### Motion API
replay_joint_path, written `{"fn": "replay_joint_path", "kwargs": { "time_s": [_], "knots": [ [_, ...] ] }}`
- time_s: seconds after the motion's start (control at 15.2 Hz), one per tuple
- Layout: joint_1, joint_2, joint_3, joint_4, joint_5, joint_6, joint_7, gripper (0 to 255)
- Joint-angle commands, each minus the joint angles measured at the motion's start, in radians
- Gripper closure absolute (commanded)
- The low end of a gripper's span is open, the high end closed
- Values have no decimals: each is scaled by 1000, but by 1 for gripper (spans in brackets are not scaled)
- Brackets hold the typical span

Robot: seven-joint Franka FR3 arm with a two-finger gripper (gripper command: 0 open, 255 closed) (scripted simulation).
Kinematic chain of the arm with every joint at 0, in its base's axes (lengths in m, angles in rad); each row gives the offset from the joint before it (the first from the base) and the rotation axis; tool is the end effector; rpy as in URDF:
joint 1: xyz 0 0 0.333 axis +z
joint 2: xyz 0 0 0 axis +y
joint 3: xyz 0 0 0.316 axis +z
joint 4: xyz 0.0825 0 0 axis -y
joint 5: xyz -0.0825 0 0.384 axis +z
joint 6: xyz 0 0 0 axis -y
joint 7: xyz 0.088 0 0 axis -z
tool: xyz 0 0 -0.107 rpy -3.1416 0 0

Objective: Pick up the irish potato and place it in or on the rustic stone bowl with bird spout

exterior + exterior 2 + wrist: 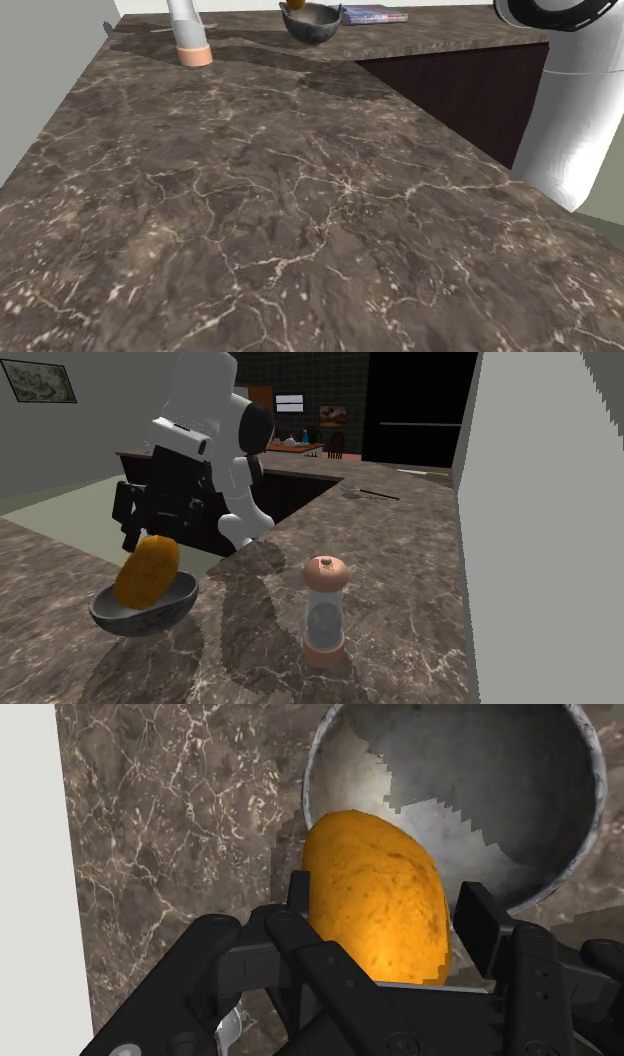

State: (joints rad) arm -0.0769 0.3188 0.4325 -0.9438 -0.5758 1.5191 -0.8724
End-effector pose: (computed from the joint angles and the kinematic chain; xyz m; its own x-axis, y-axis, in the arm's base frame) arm 0.6174 0.0933 0.7438 0.4975 0.8585 -0.1246 0.7904 -0.3894 0.4728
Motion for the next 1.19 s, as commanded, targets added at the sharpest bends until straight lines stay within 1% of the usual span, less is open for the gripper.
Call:
{"fn": "replay_joint_path", "kwargs": {
  "time_s": [0.0, 0.4, 0.92, 0.99, 1.12],
  "knots": [
    [-25, -36, 2, -85, 20, 49, 15, 255],
    [-70, -110, -1, -281, 57, 172, 51, 255],
    [-70, -110, -1, -281, 57, 172, 51, 255],
    [-70, -110, -1, -281, 57, 172, 51, 0],
    [-70, -110, -1, -281, 57, 172, 51, 0]
  ]
}}
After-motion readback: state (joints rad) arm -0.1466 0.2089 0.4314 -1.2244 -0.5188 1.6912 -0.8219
